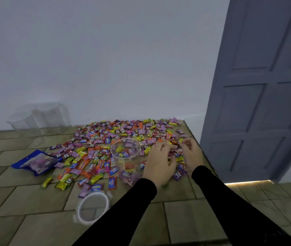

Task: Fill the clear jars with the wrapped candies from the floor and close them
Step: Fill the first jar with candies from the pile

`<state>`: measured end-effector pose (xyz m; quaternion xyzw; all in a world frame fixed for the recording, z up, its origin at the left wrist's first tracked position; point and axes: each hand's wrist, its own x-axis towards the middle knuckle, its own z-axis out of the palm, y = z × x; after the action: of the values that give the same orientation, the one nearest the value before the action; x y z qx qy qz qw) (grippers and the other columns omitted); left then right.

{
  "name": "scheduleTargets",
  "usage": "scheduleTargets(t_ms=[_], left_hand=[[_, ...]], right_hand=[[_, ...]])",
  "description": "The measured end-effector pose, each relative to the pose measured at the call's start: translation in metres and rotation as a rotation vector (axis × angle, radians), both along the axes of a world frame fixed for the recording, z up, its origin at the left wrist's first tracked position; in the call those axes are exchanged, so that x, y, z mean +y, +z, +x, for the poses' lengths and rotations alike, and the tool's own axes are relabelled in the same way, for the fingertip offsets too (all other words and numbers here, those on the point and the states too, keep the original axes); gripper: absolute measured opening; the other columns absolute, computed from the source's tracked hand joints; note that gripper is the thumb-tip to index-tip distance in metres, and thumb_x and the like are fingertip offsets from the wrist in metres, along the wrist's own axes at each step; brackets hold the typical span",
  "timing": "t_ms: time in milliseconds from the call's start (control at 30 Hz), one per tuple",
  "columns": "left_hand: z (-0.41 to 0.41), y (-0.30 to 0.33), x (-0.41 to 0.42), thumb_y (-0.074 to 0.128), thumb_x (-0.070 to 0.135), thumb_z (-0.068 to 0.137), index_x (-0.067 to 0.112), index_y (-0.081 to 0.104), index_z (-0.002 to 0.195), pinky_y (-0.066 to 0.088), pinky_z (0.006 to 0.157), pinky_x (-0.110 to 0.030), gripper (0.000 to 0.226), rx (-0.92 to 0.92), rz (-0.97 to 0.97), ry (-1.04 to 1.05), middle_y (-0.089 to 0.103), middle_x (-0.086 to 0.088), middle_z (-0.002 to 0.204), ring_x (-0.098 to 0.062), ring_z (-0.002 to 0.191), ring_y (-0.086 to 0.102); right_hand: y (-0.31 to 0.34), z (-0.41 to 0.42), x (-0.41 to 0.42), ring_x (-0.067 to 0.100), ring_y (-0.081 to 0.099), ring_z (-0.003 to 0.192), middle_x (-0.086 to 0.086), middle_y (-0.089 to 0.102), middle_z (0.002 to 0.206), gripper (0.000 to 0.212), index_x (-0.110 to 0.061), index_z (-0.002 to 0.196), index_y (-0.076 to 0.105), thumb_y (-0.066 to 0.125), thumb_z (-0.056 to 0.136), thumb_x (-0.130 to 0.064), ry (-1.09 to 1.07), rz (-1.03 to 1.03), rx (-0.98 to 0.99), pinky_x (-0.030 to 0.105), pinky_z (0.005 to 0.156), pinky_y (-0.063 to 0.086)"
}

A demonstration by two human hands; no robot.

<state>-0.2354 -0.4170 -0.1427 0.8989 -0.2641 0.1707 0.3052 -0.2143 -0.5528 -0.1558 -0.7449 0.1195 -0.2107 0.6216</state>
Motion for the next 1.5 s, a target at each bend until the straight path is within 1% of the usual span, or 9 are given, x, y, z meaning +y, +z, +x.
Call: scheduleTargets(t_ms=[233, 367, 500, 700, 1067, 1167, 1233, 1367, 1500], left_hand=[[0.013, -0.045, -0.031, 0.039, 0.056, 0.090, 0.026, 0.045, 0.132, 0.034, 0.100, -0.042, 0.052, 0.172, 0.339, 0.151, 0.039, -0.004, 0.135, -0.025, 0.128, 0.032], [0.020, -0.056, -0.046, 0.019, 0.066, 0.075, 0.024, 0.049, 0.131, 0.033, 0.102, -0.051, 0.076, 0.157, 0.405, 0.130, 0.041, -0.010, 0.141, -0.032, 0.132, 0.035], [0.032, -0.073, -0.052, 0.040, 0.061, 0.079, 0.026, 0.062, 0.112, 0.050, 0.083, -0.051, 0.053, 0.032, 0.481, 0.156, 0.061, -0.009, 0.121, -0.031, 0.109, 0.059], [0.047, -0.084, -0.052, 0.041, 0.057, 0.079, 0.025, 0.064, 0.106, 0.051, 0.072, -0.042, 0.047, -0.029, 0.445, 0.208, 0.064, -0.006, 0.108, -0.026, 0.094, 0.062], [0.062, -0.085, -0.048, 0.040, 0.046, 0.079, 0.017, 0.065, 0.098, 0.050, 0.058, -0.032, 0.043, -0.044, 0.355, 0.265, 0.060, -0.002, 0.085, -0.022, 0.079, 0.061], [0.067, -0.088, -0.041, 0.064, 0.039, 0.079, 0.017, 0.065, 0.100, 0.051, 0.058, -0.030, 0.031, -0.064, 0.322, 0.263, 0.061, -0.001, 0.085, -0.021, 0.079, 0.062], [0.068, -0.089, -0.038, 0.071, 0.038, 0.078, 0.017, 0.064, 0.100, 0.051, 0.057, -0.030, 0.032, -0.047, 0.313, 0.266, 0.062, 0.000, 0.085, -0.020, 0.079, 0.063], [0.069, -0.084, -0.032, 0.038, 0.044, 0.086, 0.020, 0.063, 0.099, 0.051, 0.053, -0.029, 0.037, 0.017, 0.315, 0.245, 0.063, 0.004, 0.083, -0.015, 0.073, 0.064], [0.069, -0.081, -0.028, 0.063, 0.037, 0.085, 0.018, 0.060, 0.103, 0.050, 0.058, -0.031, 0.026, 0.014, 0.304, 0.213, 0.063, 0.000, 0.085, -0.018, 0.074, 0.064]], right_hand=[[-0.025, 0.010, -0.044, 0.018, 0.051, 0.089, 0.004, 0.051, 0.097, 0.007, -0.010, 0.097, 0.059, 0.054, 0.091, -0.009, 0.026, -0.434, 0.173, 0.025, 0.077, 0.039], [-0.040, 0.030, -0.057, 0.025, 0.046, 0.109, 0.011, 0.048, 0.113, 0.016, -0.011, 0.104, 0.059, 0.055, 0.089, -0.014, 0.000, -0.645, 0.226, 0.037, 0.096, 0.042], [-0.045, 0.055, -0.061, 0.026, 0.038, 0.125, 0.010, 0.043, 0.133, 0.035, -0.014, 0.125, 0.052, 0.053, 0.092, -0.025, 0.029, -0.779, 0.228, 0.038, 0.106, 0.036], [-0.061, 0.078, -0.059, 0.027, 0.026, 0.138, 0.007, 0.030, 0.150, 0.048, -0.032, 0.144, 0.035, 0.038, 0.098, -0.045, 0.176, -1.024, 0.426, 0.046, 0.111, 0.024], [-0.067, 0.087, -0.045, 0.019, 0.054, 0.100, 0.000, 0.061, 0.110, 0.032, -0.025, 0.119, 0.057, 0.041, 0.098, -0.044, 0.209, -0.959, 0.168, 0.034, 0.082, 0.046], [-0.065, 0.086, -0.038, 0.016, 0.060, 0.088, -0.003, 0.068, 0.098, 0.029, -0.023, 0.111, 0.061, 0.042, 0.099, -0.042, 0.187, -0.911, 0.127, 0.029, 0.066, 0.044], [-0.064, 0.084, -0.035, 0.014, 0.061, 0.080, -0.005, 0.069, 0.090, 0.029, -0.022, 0.107, 0.062, 0.042, 0.099, -0.042, 0.158, -0.858, 0.126, 0.028, 0.059, 0.038], [-0.059, 0.078, -0.030, 0.018, 0.054, 0.063, -0.001, 0.058, 0.066, 0.036, -0.016, 0.091, 0.062, 0.040, 0.100, -0.042, 0.114, -0.708, 0.141, 0.030, 0.053, 0.036], [-0.056, 0.075, -0.027, 0.023, 0.051, 0.059, 0.008, 0.055, 0.062, 0.046, -0.010, 0.074, 0.056, 0.040, 0.099, -0.044, 0.068, -0.564, 0.123, 0.033, 0.051, 0.033]])
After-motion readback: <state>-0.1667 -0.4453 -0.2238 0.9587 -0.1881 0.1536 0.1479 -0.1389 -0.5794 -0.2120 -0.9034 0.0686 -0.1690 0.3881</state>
